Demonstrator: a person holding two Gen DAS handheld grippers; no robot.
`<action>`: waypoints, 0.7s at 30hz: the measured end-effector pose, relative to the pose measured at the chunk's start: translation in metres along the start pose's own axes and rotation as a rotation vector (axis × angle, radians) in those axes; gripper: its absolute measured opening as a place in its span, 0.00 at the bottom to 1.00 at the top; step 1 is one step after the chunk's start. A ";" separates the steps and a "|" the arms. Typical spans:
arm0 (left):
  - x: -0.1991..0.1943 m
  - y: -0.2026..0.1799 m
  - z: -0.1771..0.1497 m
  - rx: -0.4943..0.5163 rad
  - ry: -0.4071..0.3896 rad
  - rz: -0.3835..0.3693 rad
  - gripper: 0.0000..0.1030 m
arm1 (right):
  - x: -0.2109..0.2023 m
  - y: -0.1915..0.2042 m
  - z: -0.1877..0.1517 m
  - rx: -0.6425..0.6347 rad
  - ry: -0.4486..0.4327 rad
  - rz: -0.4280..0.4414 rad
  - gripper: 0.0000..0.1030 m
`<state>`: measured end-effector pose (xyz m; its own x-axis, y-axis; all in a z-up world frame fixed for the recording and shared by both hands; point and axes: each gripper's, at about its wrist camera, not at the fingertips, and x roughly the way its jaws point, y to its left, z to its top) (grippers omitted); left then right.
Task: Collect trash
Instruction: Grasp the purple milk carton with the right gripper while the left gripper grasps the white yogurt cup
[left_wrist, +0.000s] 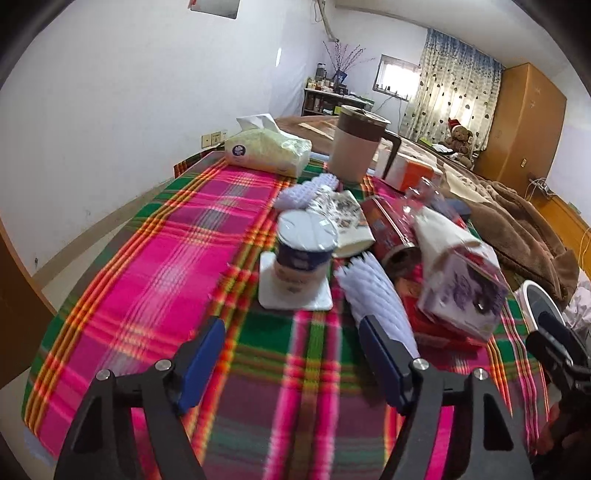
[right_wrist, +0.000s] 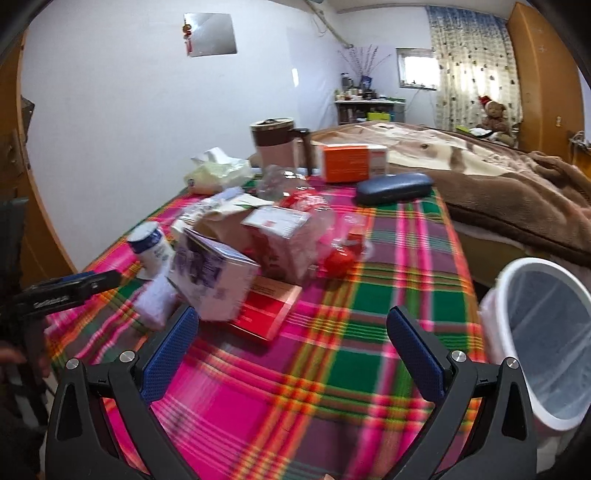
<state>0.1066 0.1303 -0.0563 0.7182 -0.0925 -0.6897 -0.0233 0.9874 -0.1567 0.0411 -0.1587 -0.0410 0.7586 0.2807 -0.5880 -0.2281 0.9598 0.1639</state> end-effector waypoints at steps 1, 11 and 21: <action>0.004 0.002 0.003 -0.005 0.008 0.000 0.73 | 0.001 0.003 0.001 -0.002 -0.001 0.007 1.00; 0.037 0.010 0.028 0.019 0.038 -0.024 0.73 | 0.027 0.049 0.014 -0.208 -0.002 0.031 1.00; 0.059 0.003 0.043 0.041 0.064 -0.065 0.63 | 0.049 0.061 0.015 -0.370 0.073 -0.015 0.88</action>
<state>0.1786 0.1337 -0.0668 0.6714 -0.1632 -0.7229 0.0513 0.9833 -0.1744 0.0734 -0.0861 -0.0478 0.7210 0.2524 -0.6454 -0.4328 0.8914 -0.1348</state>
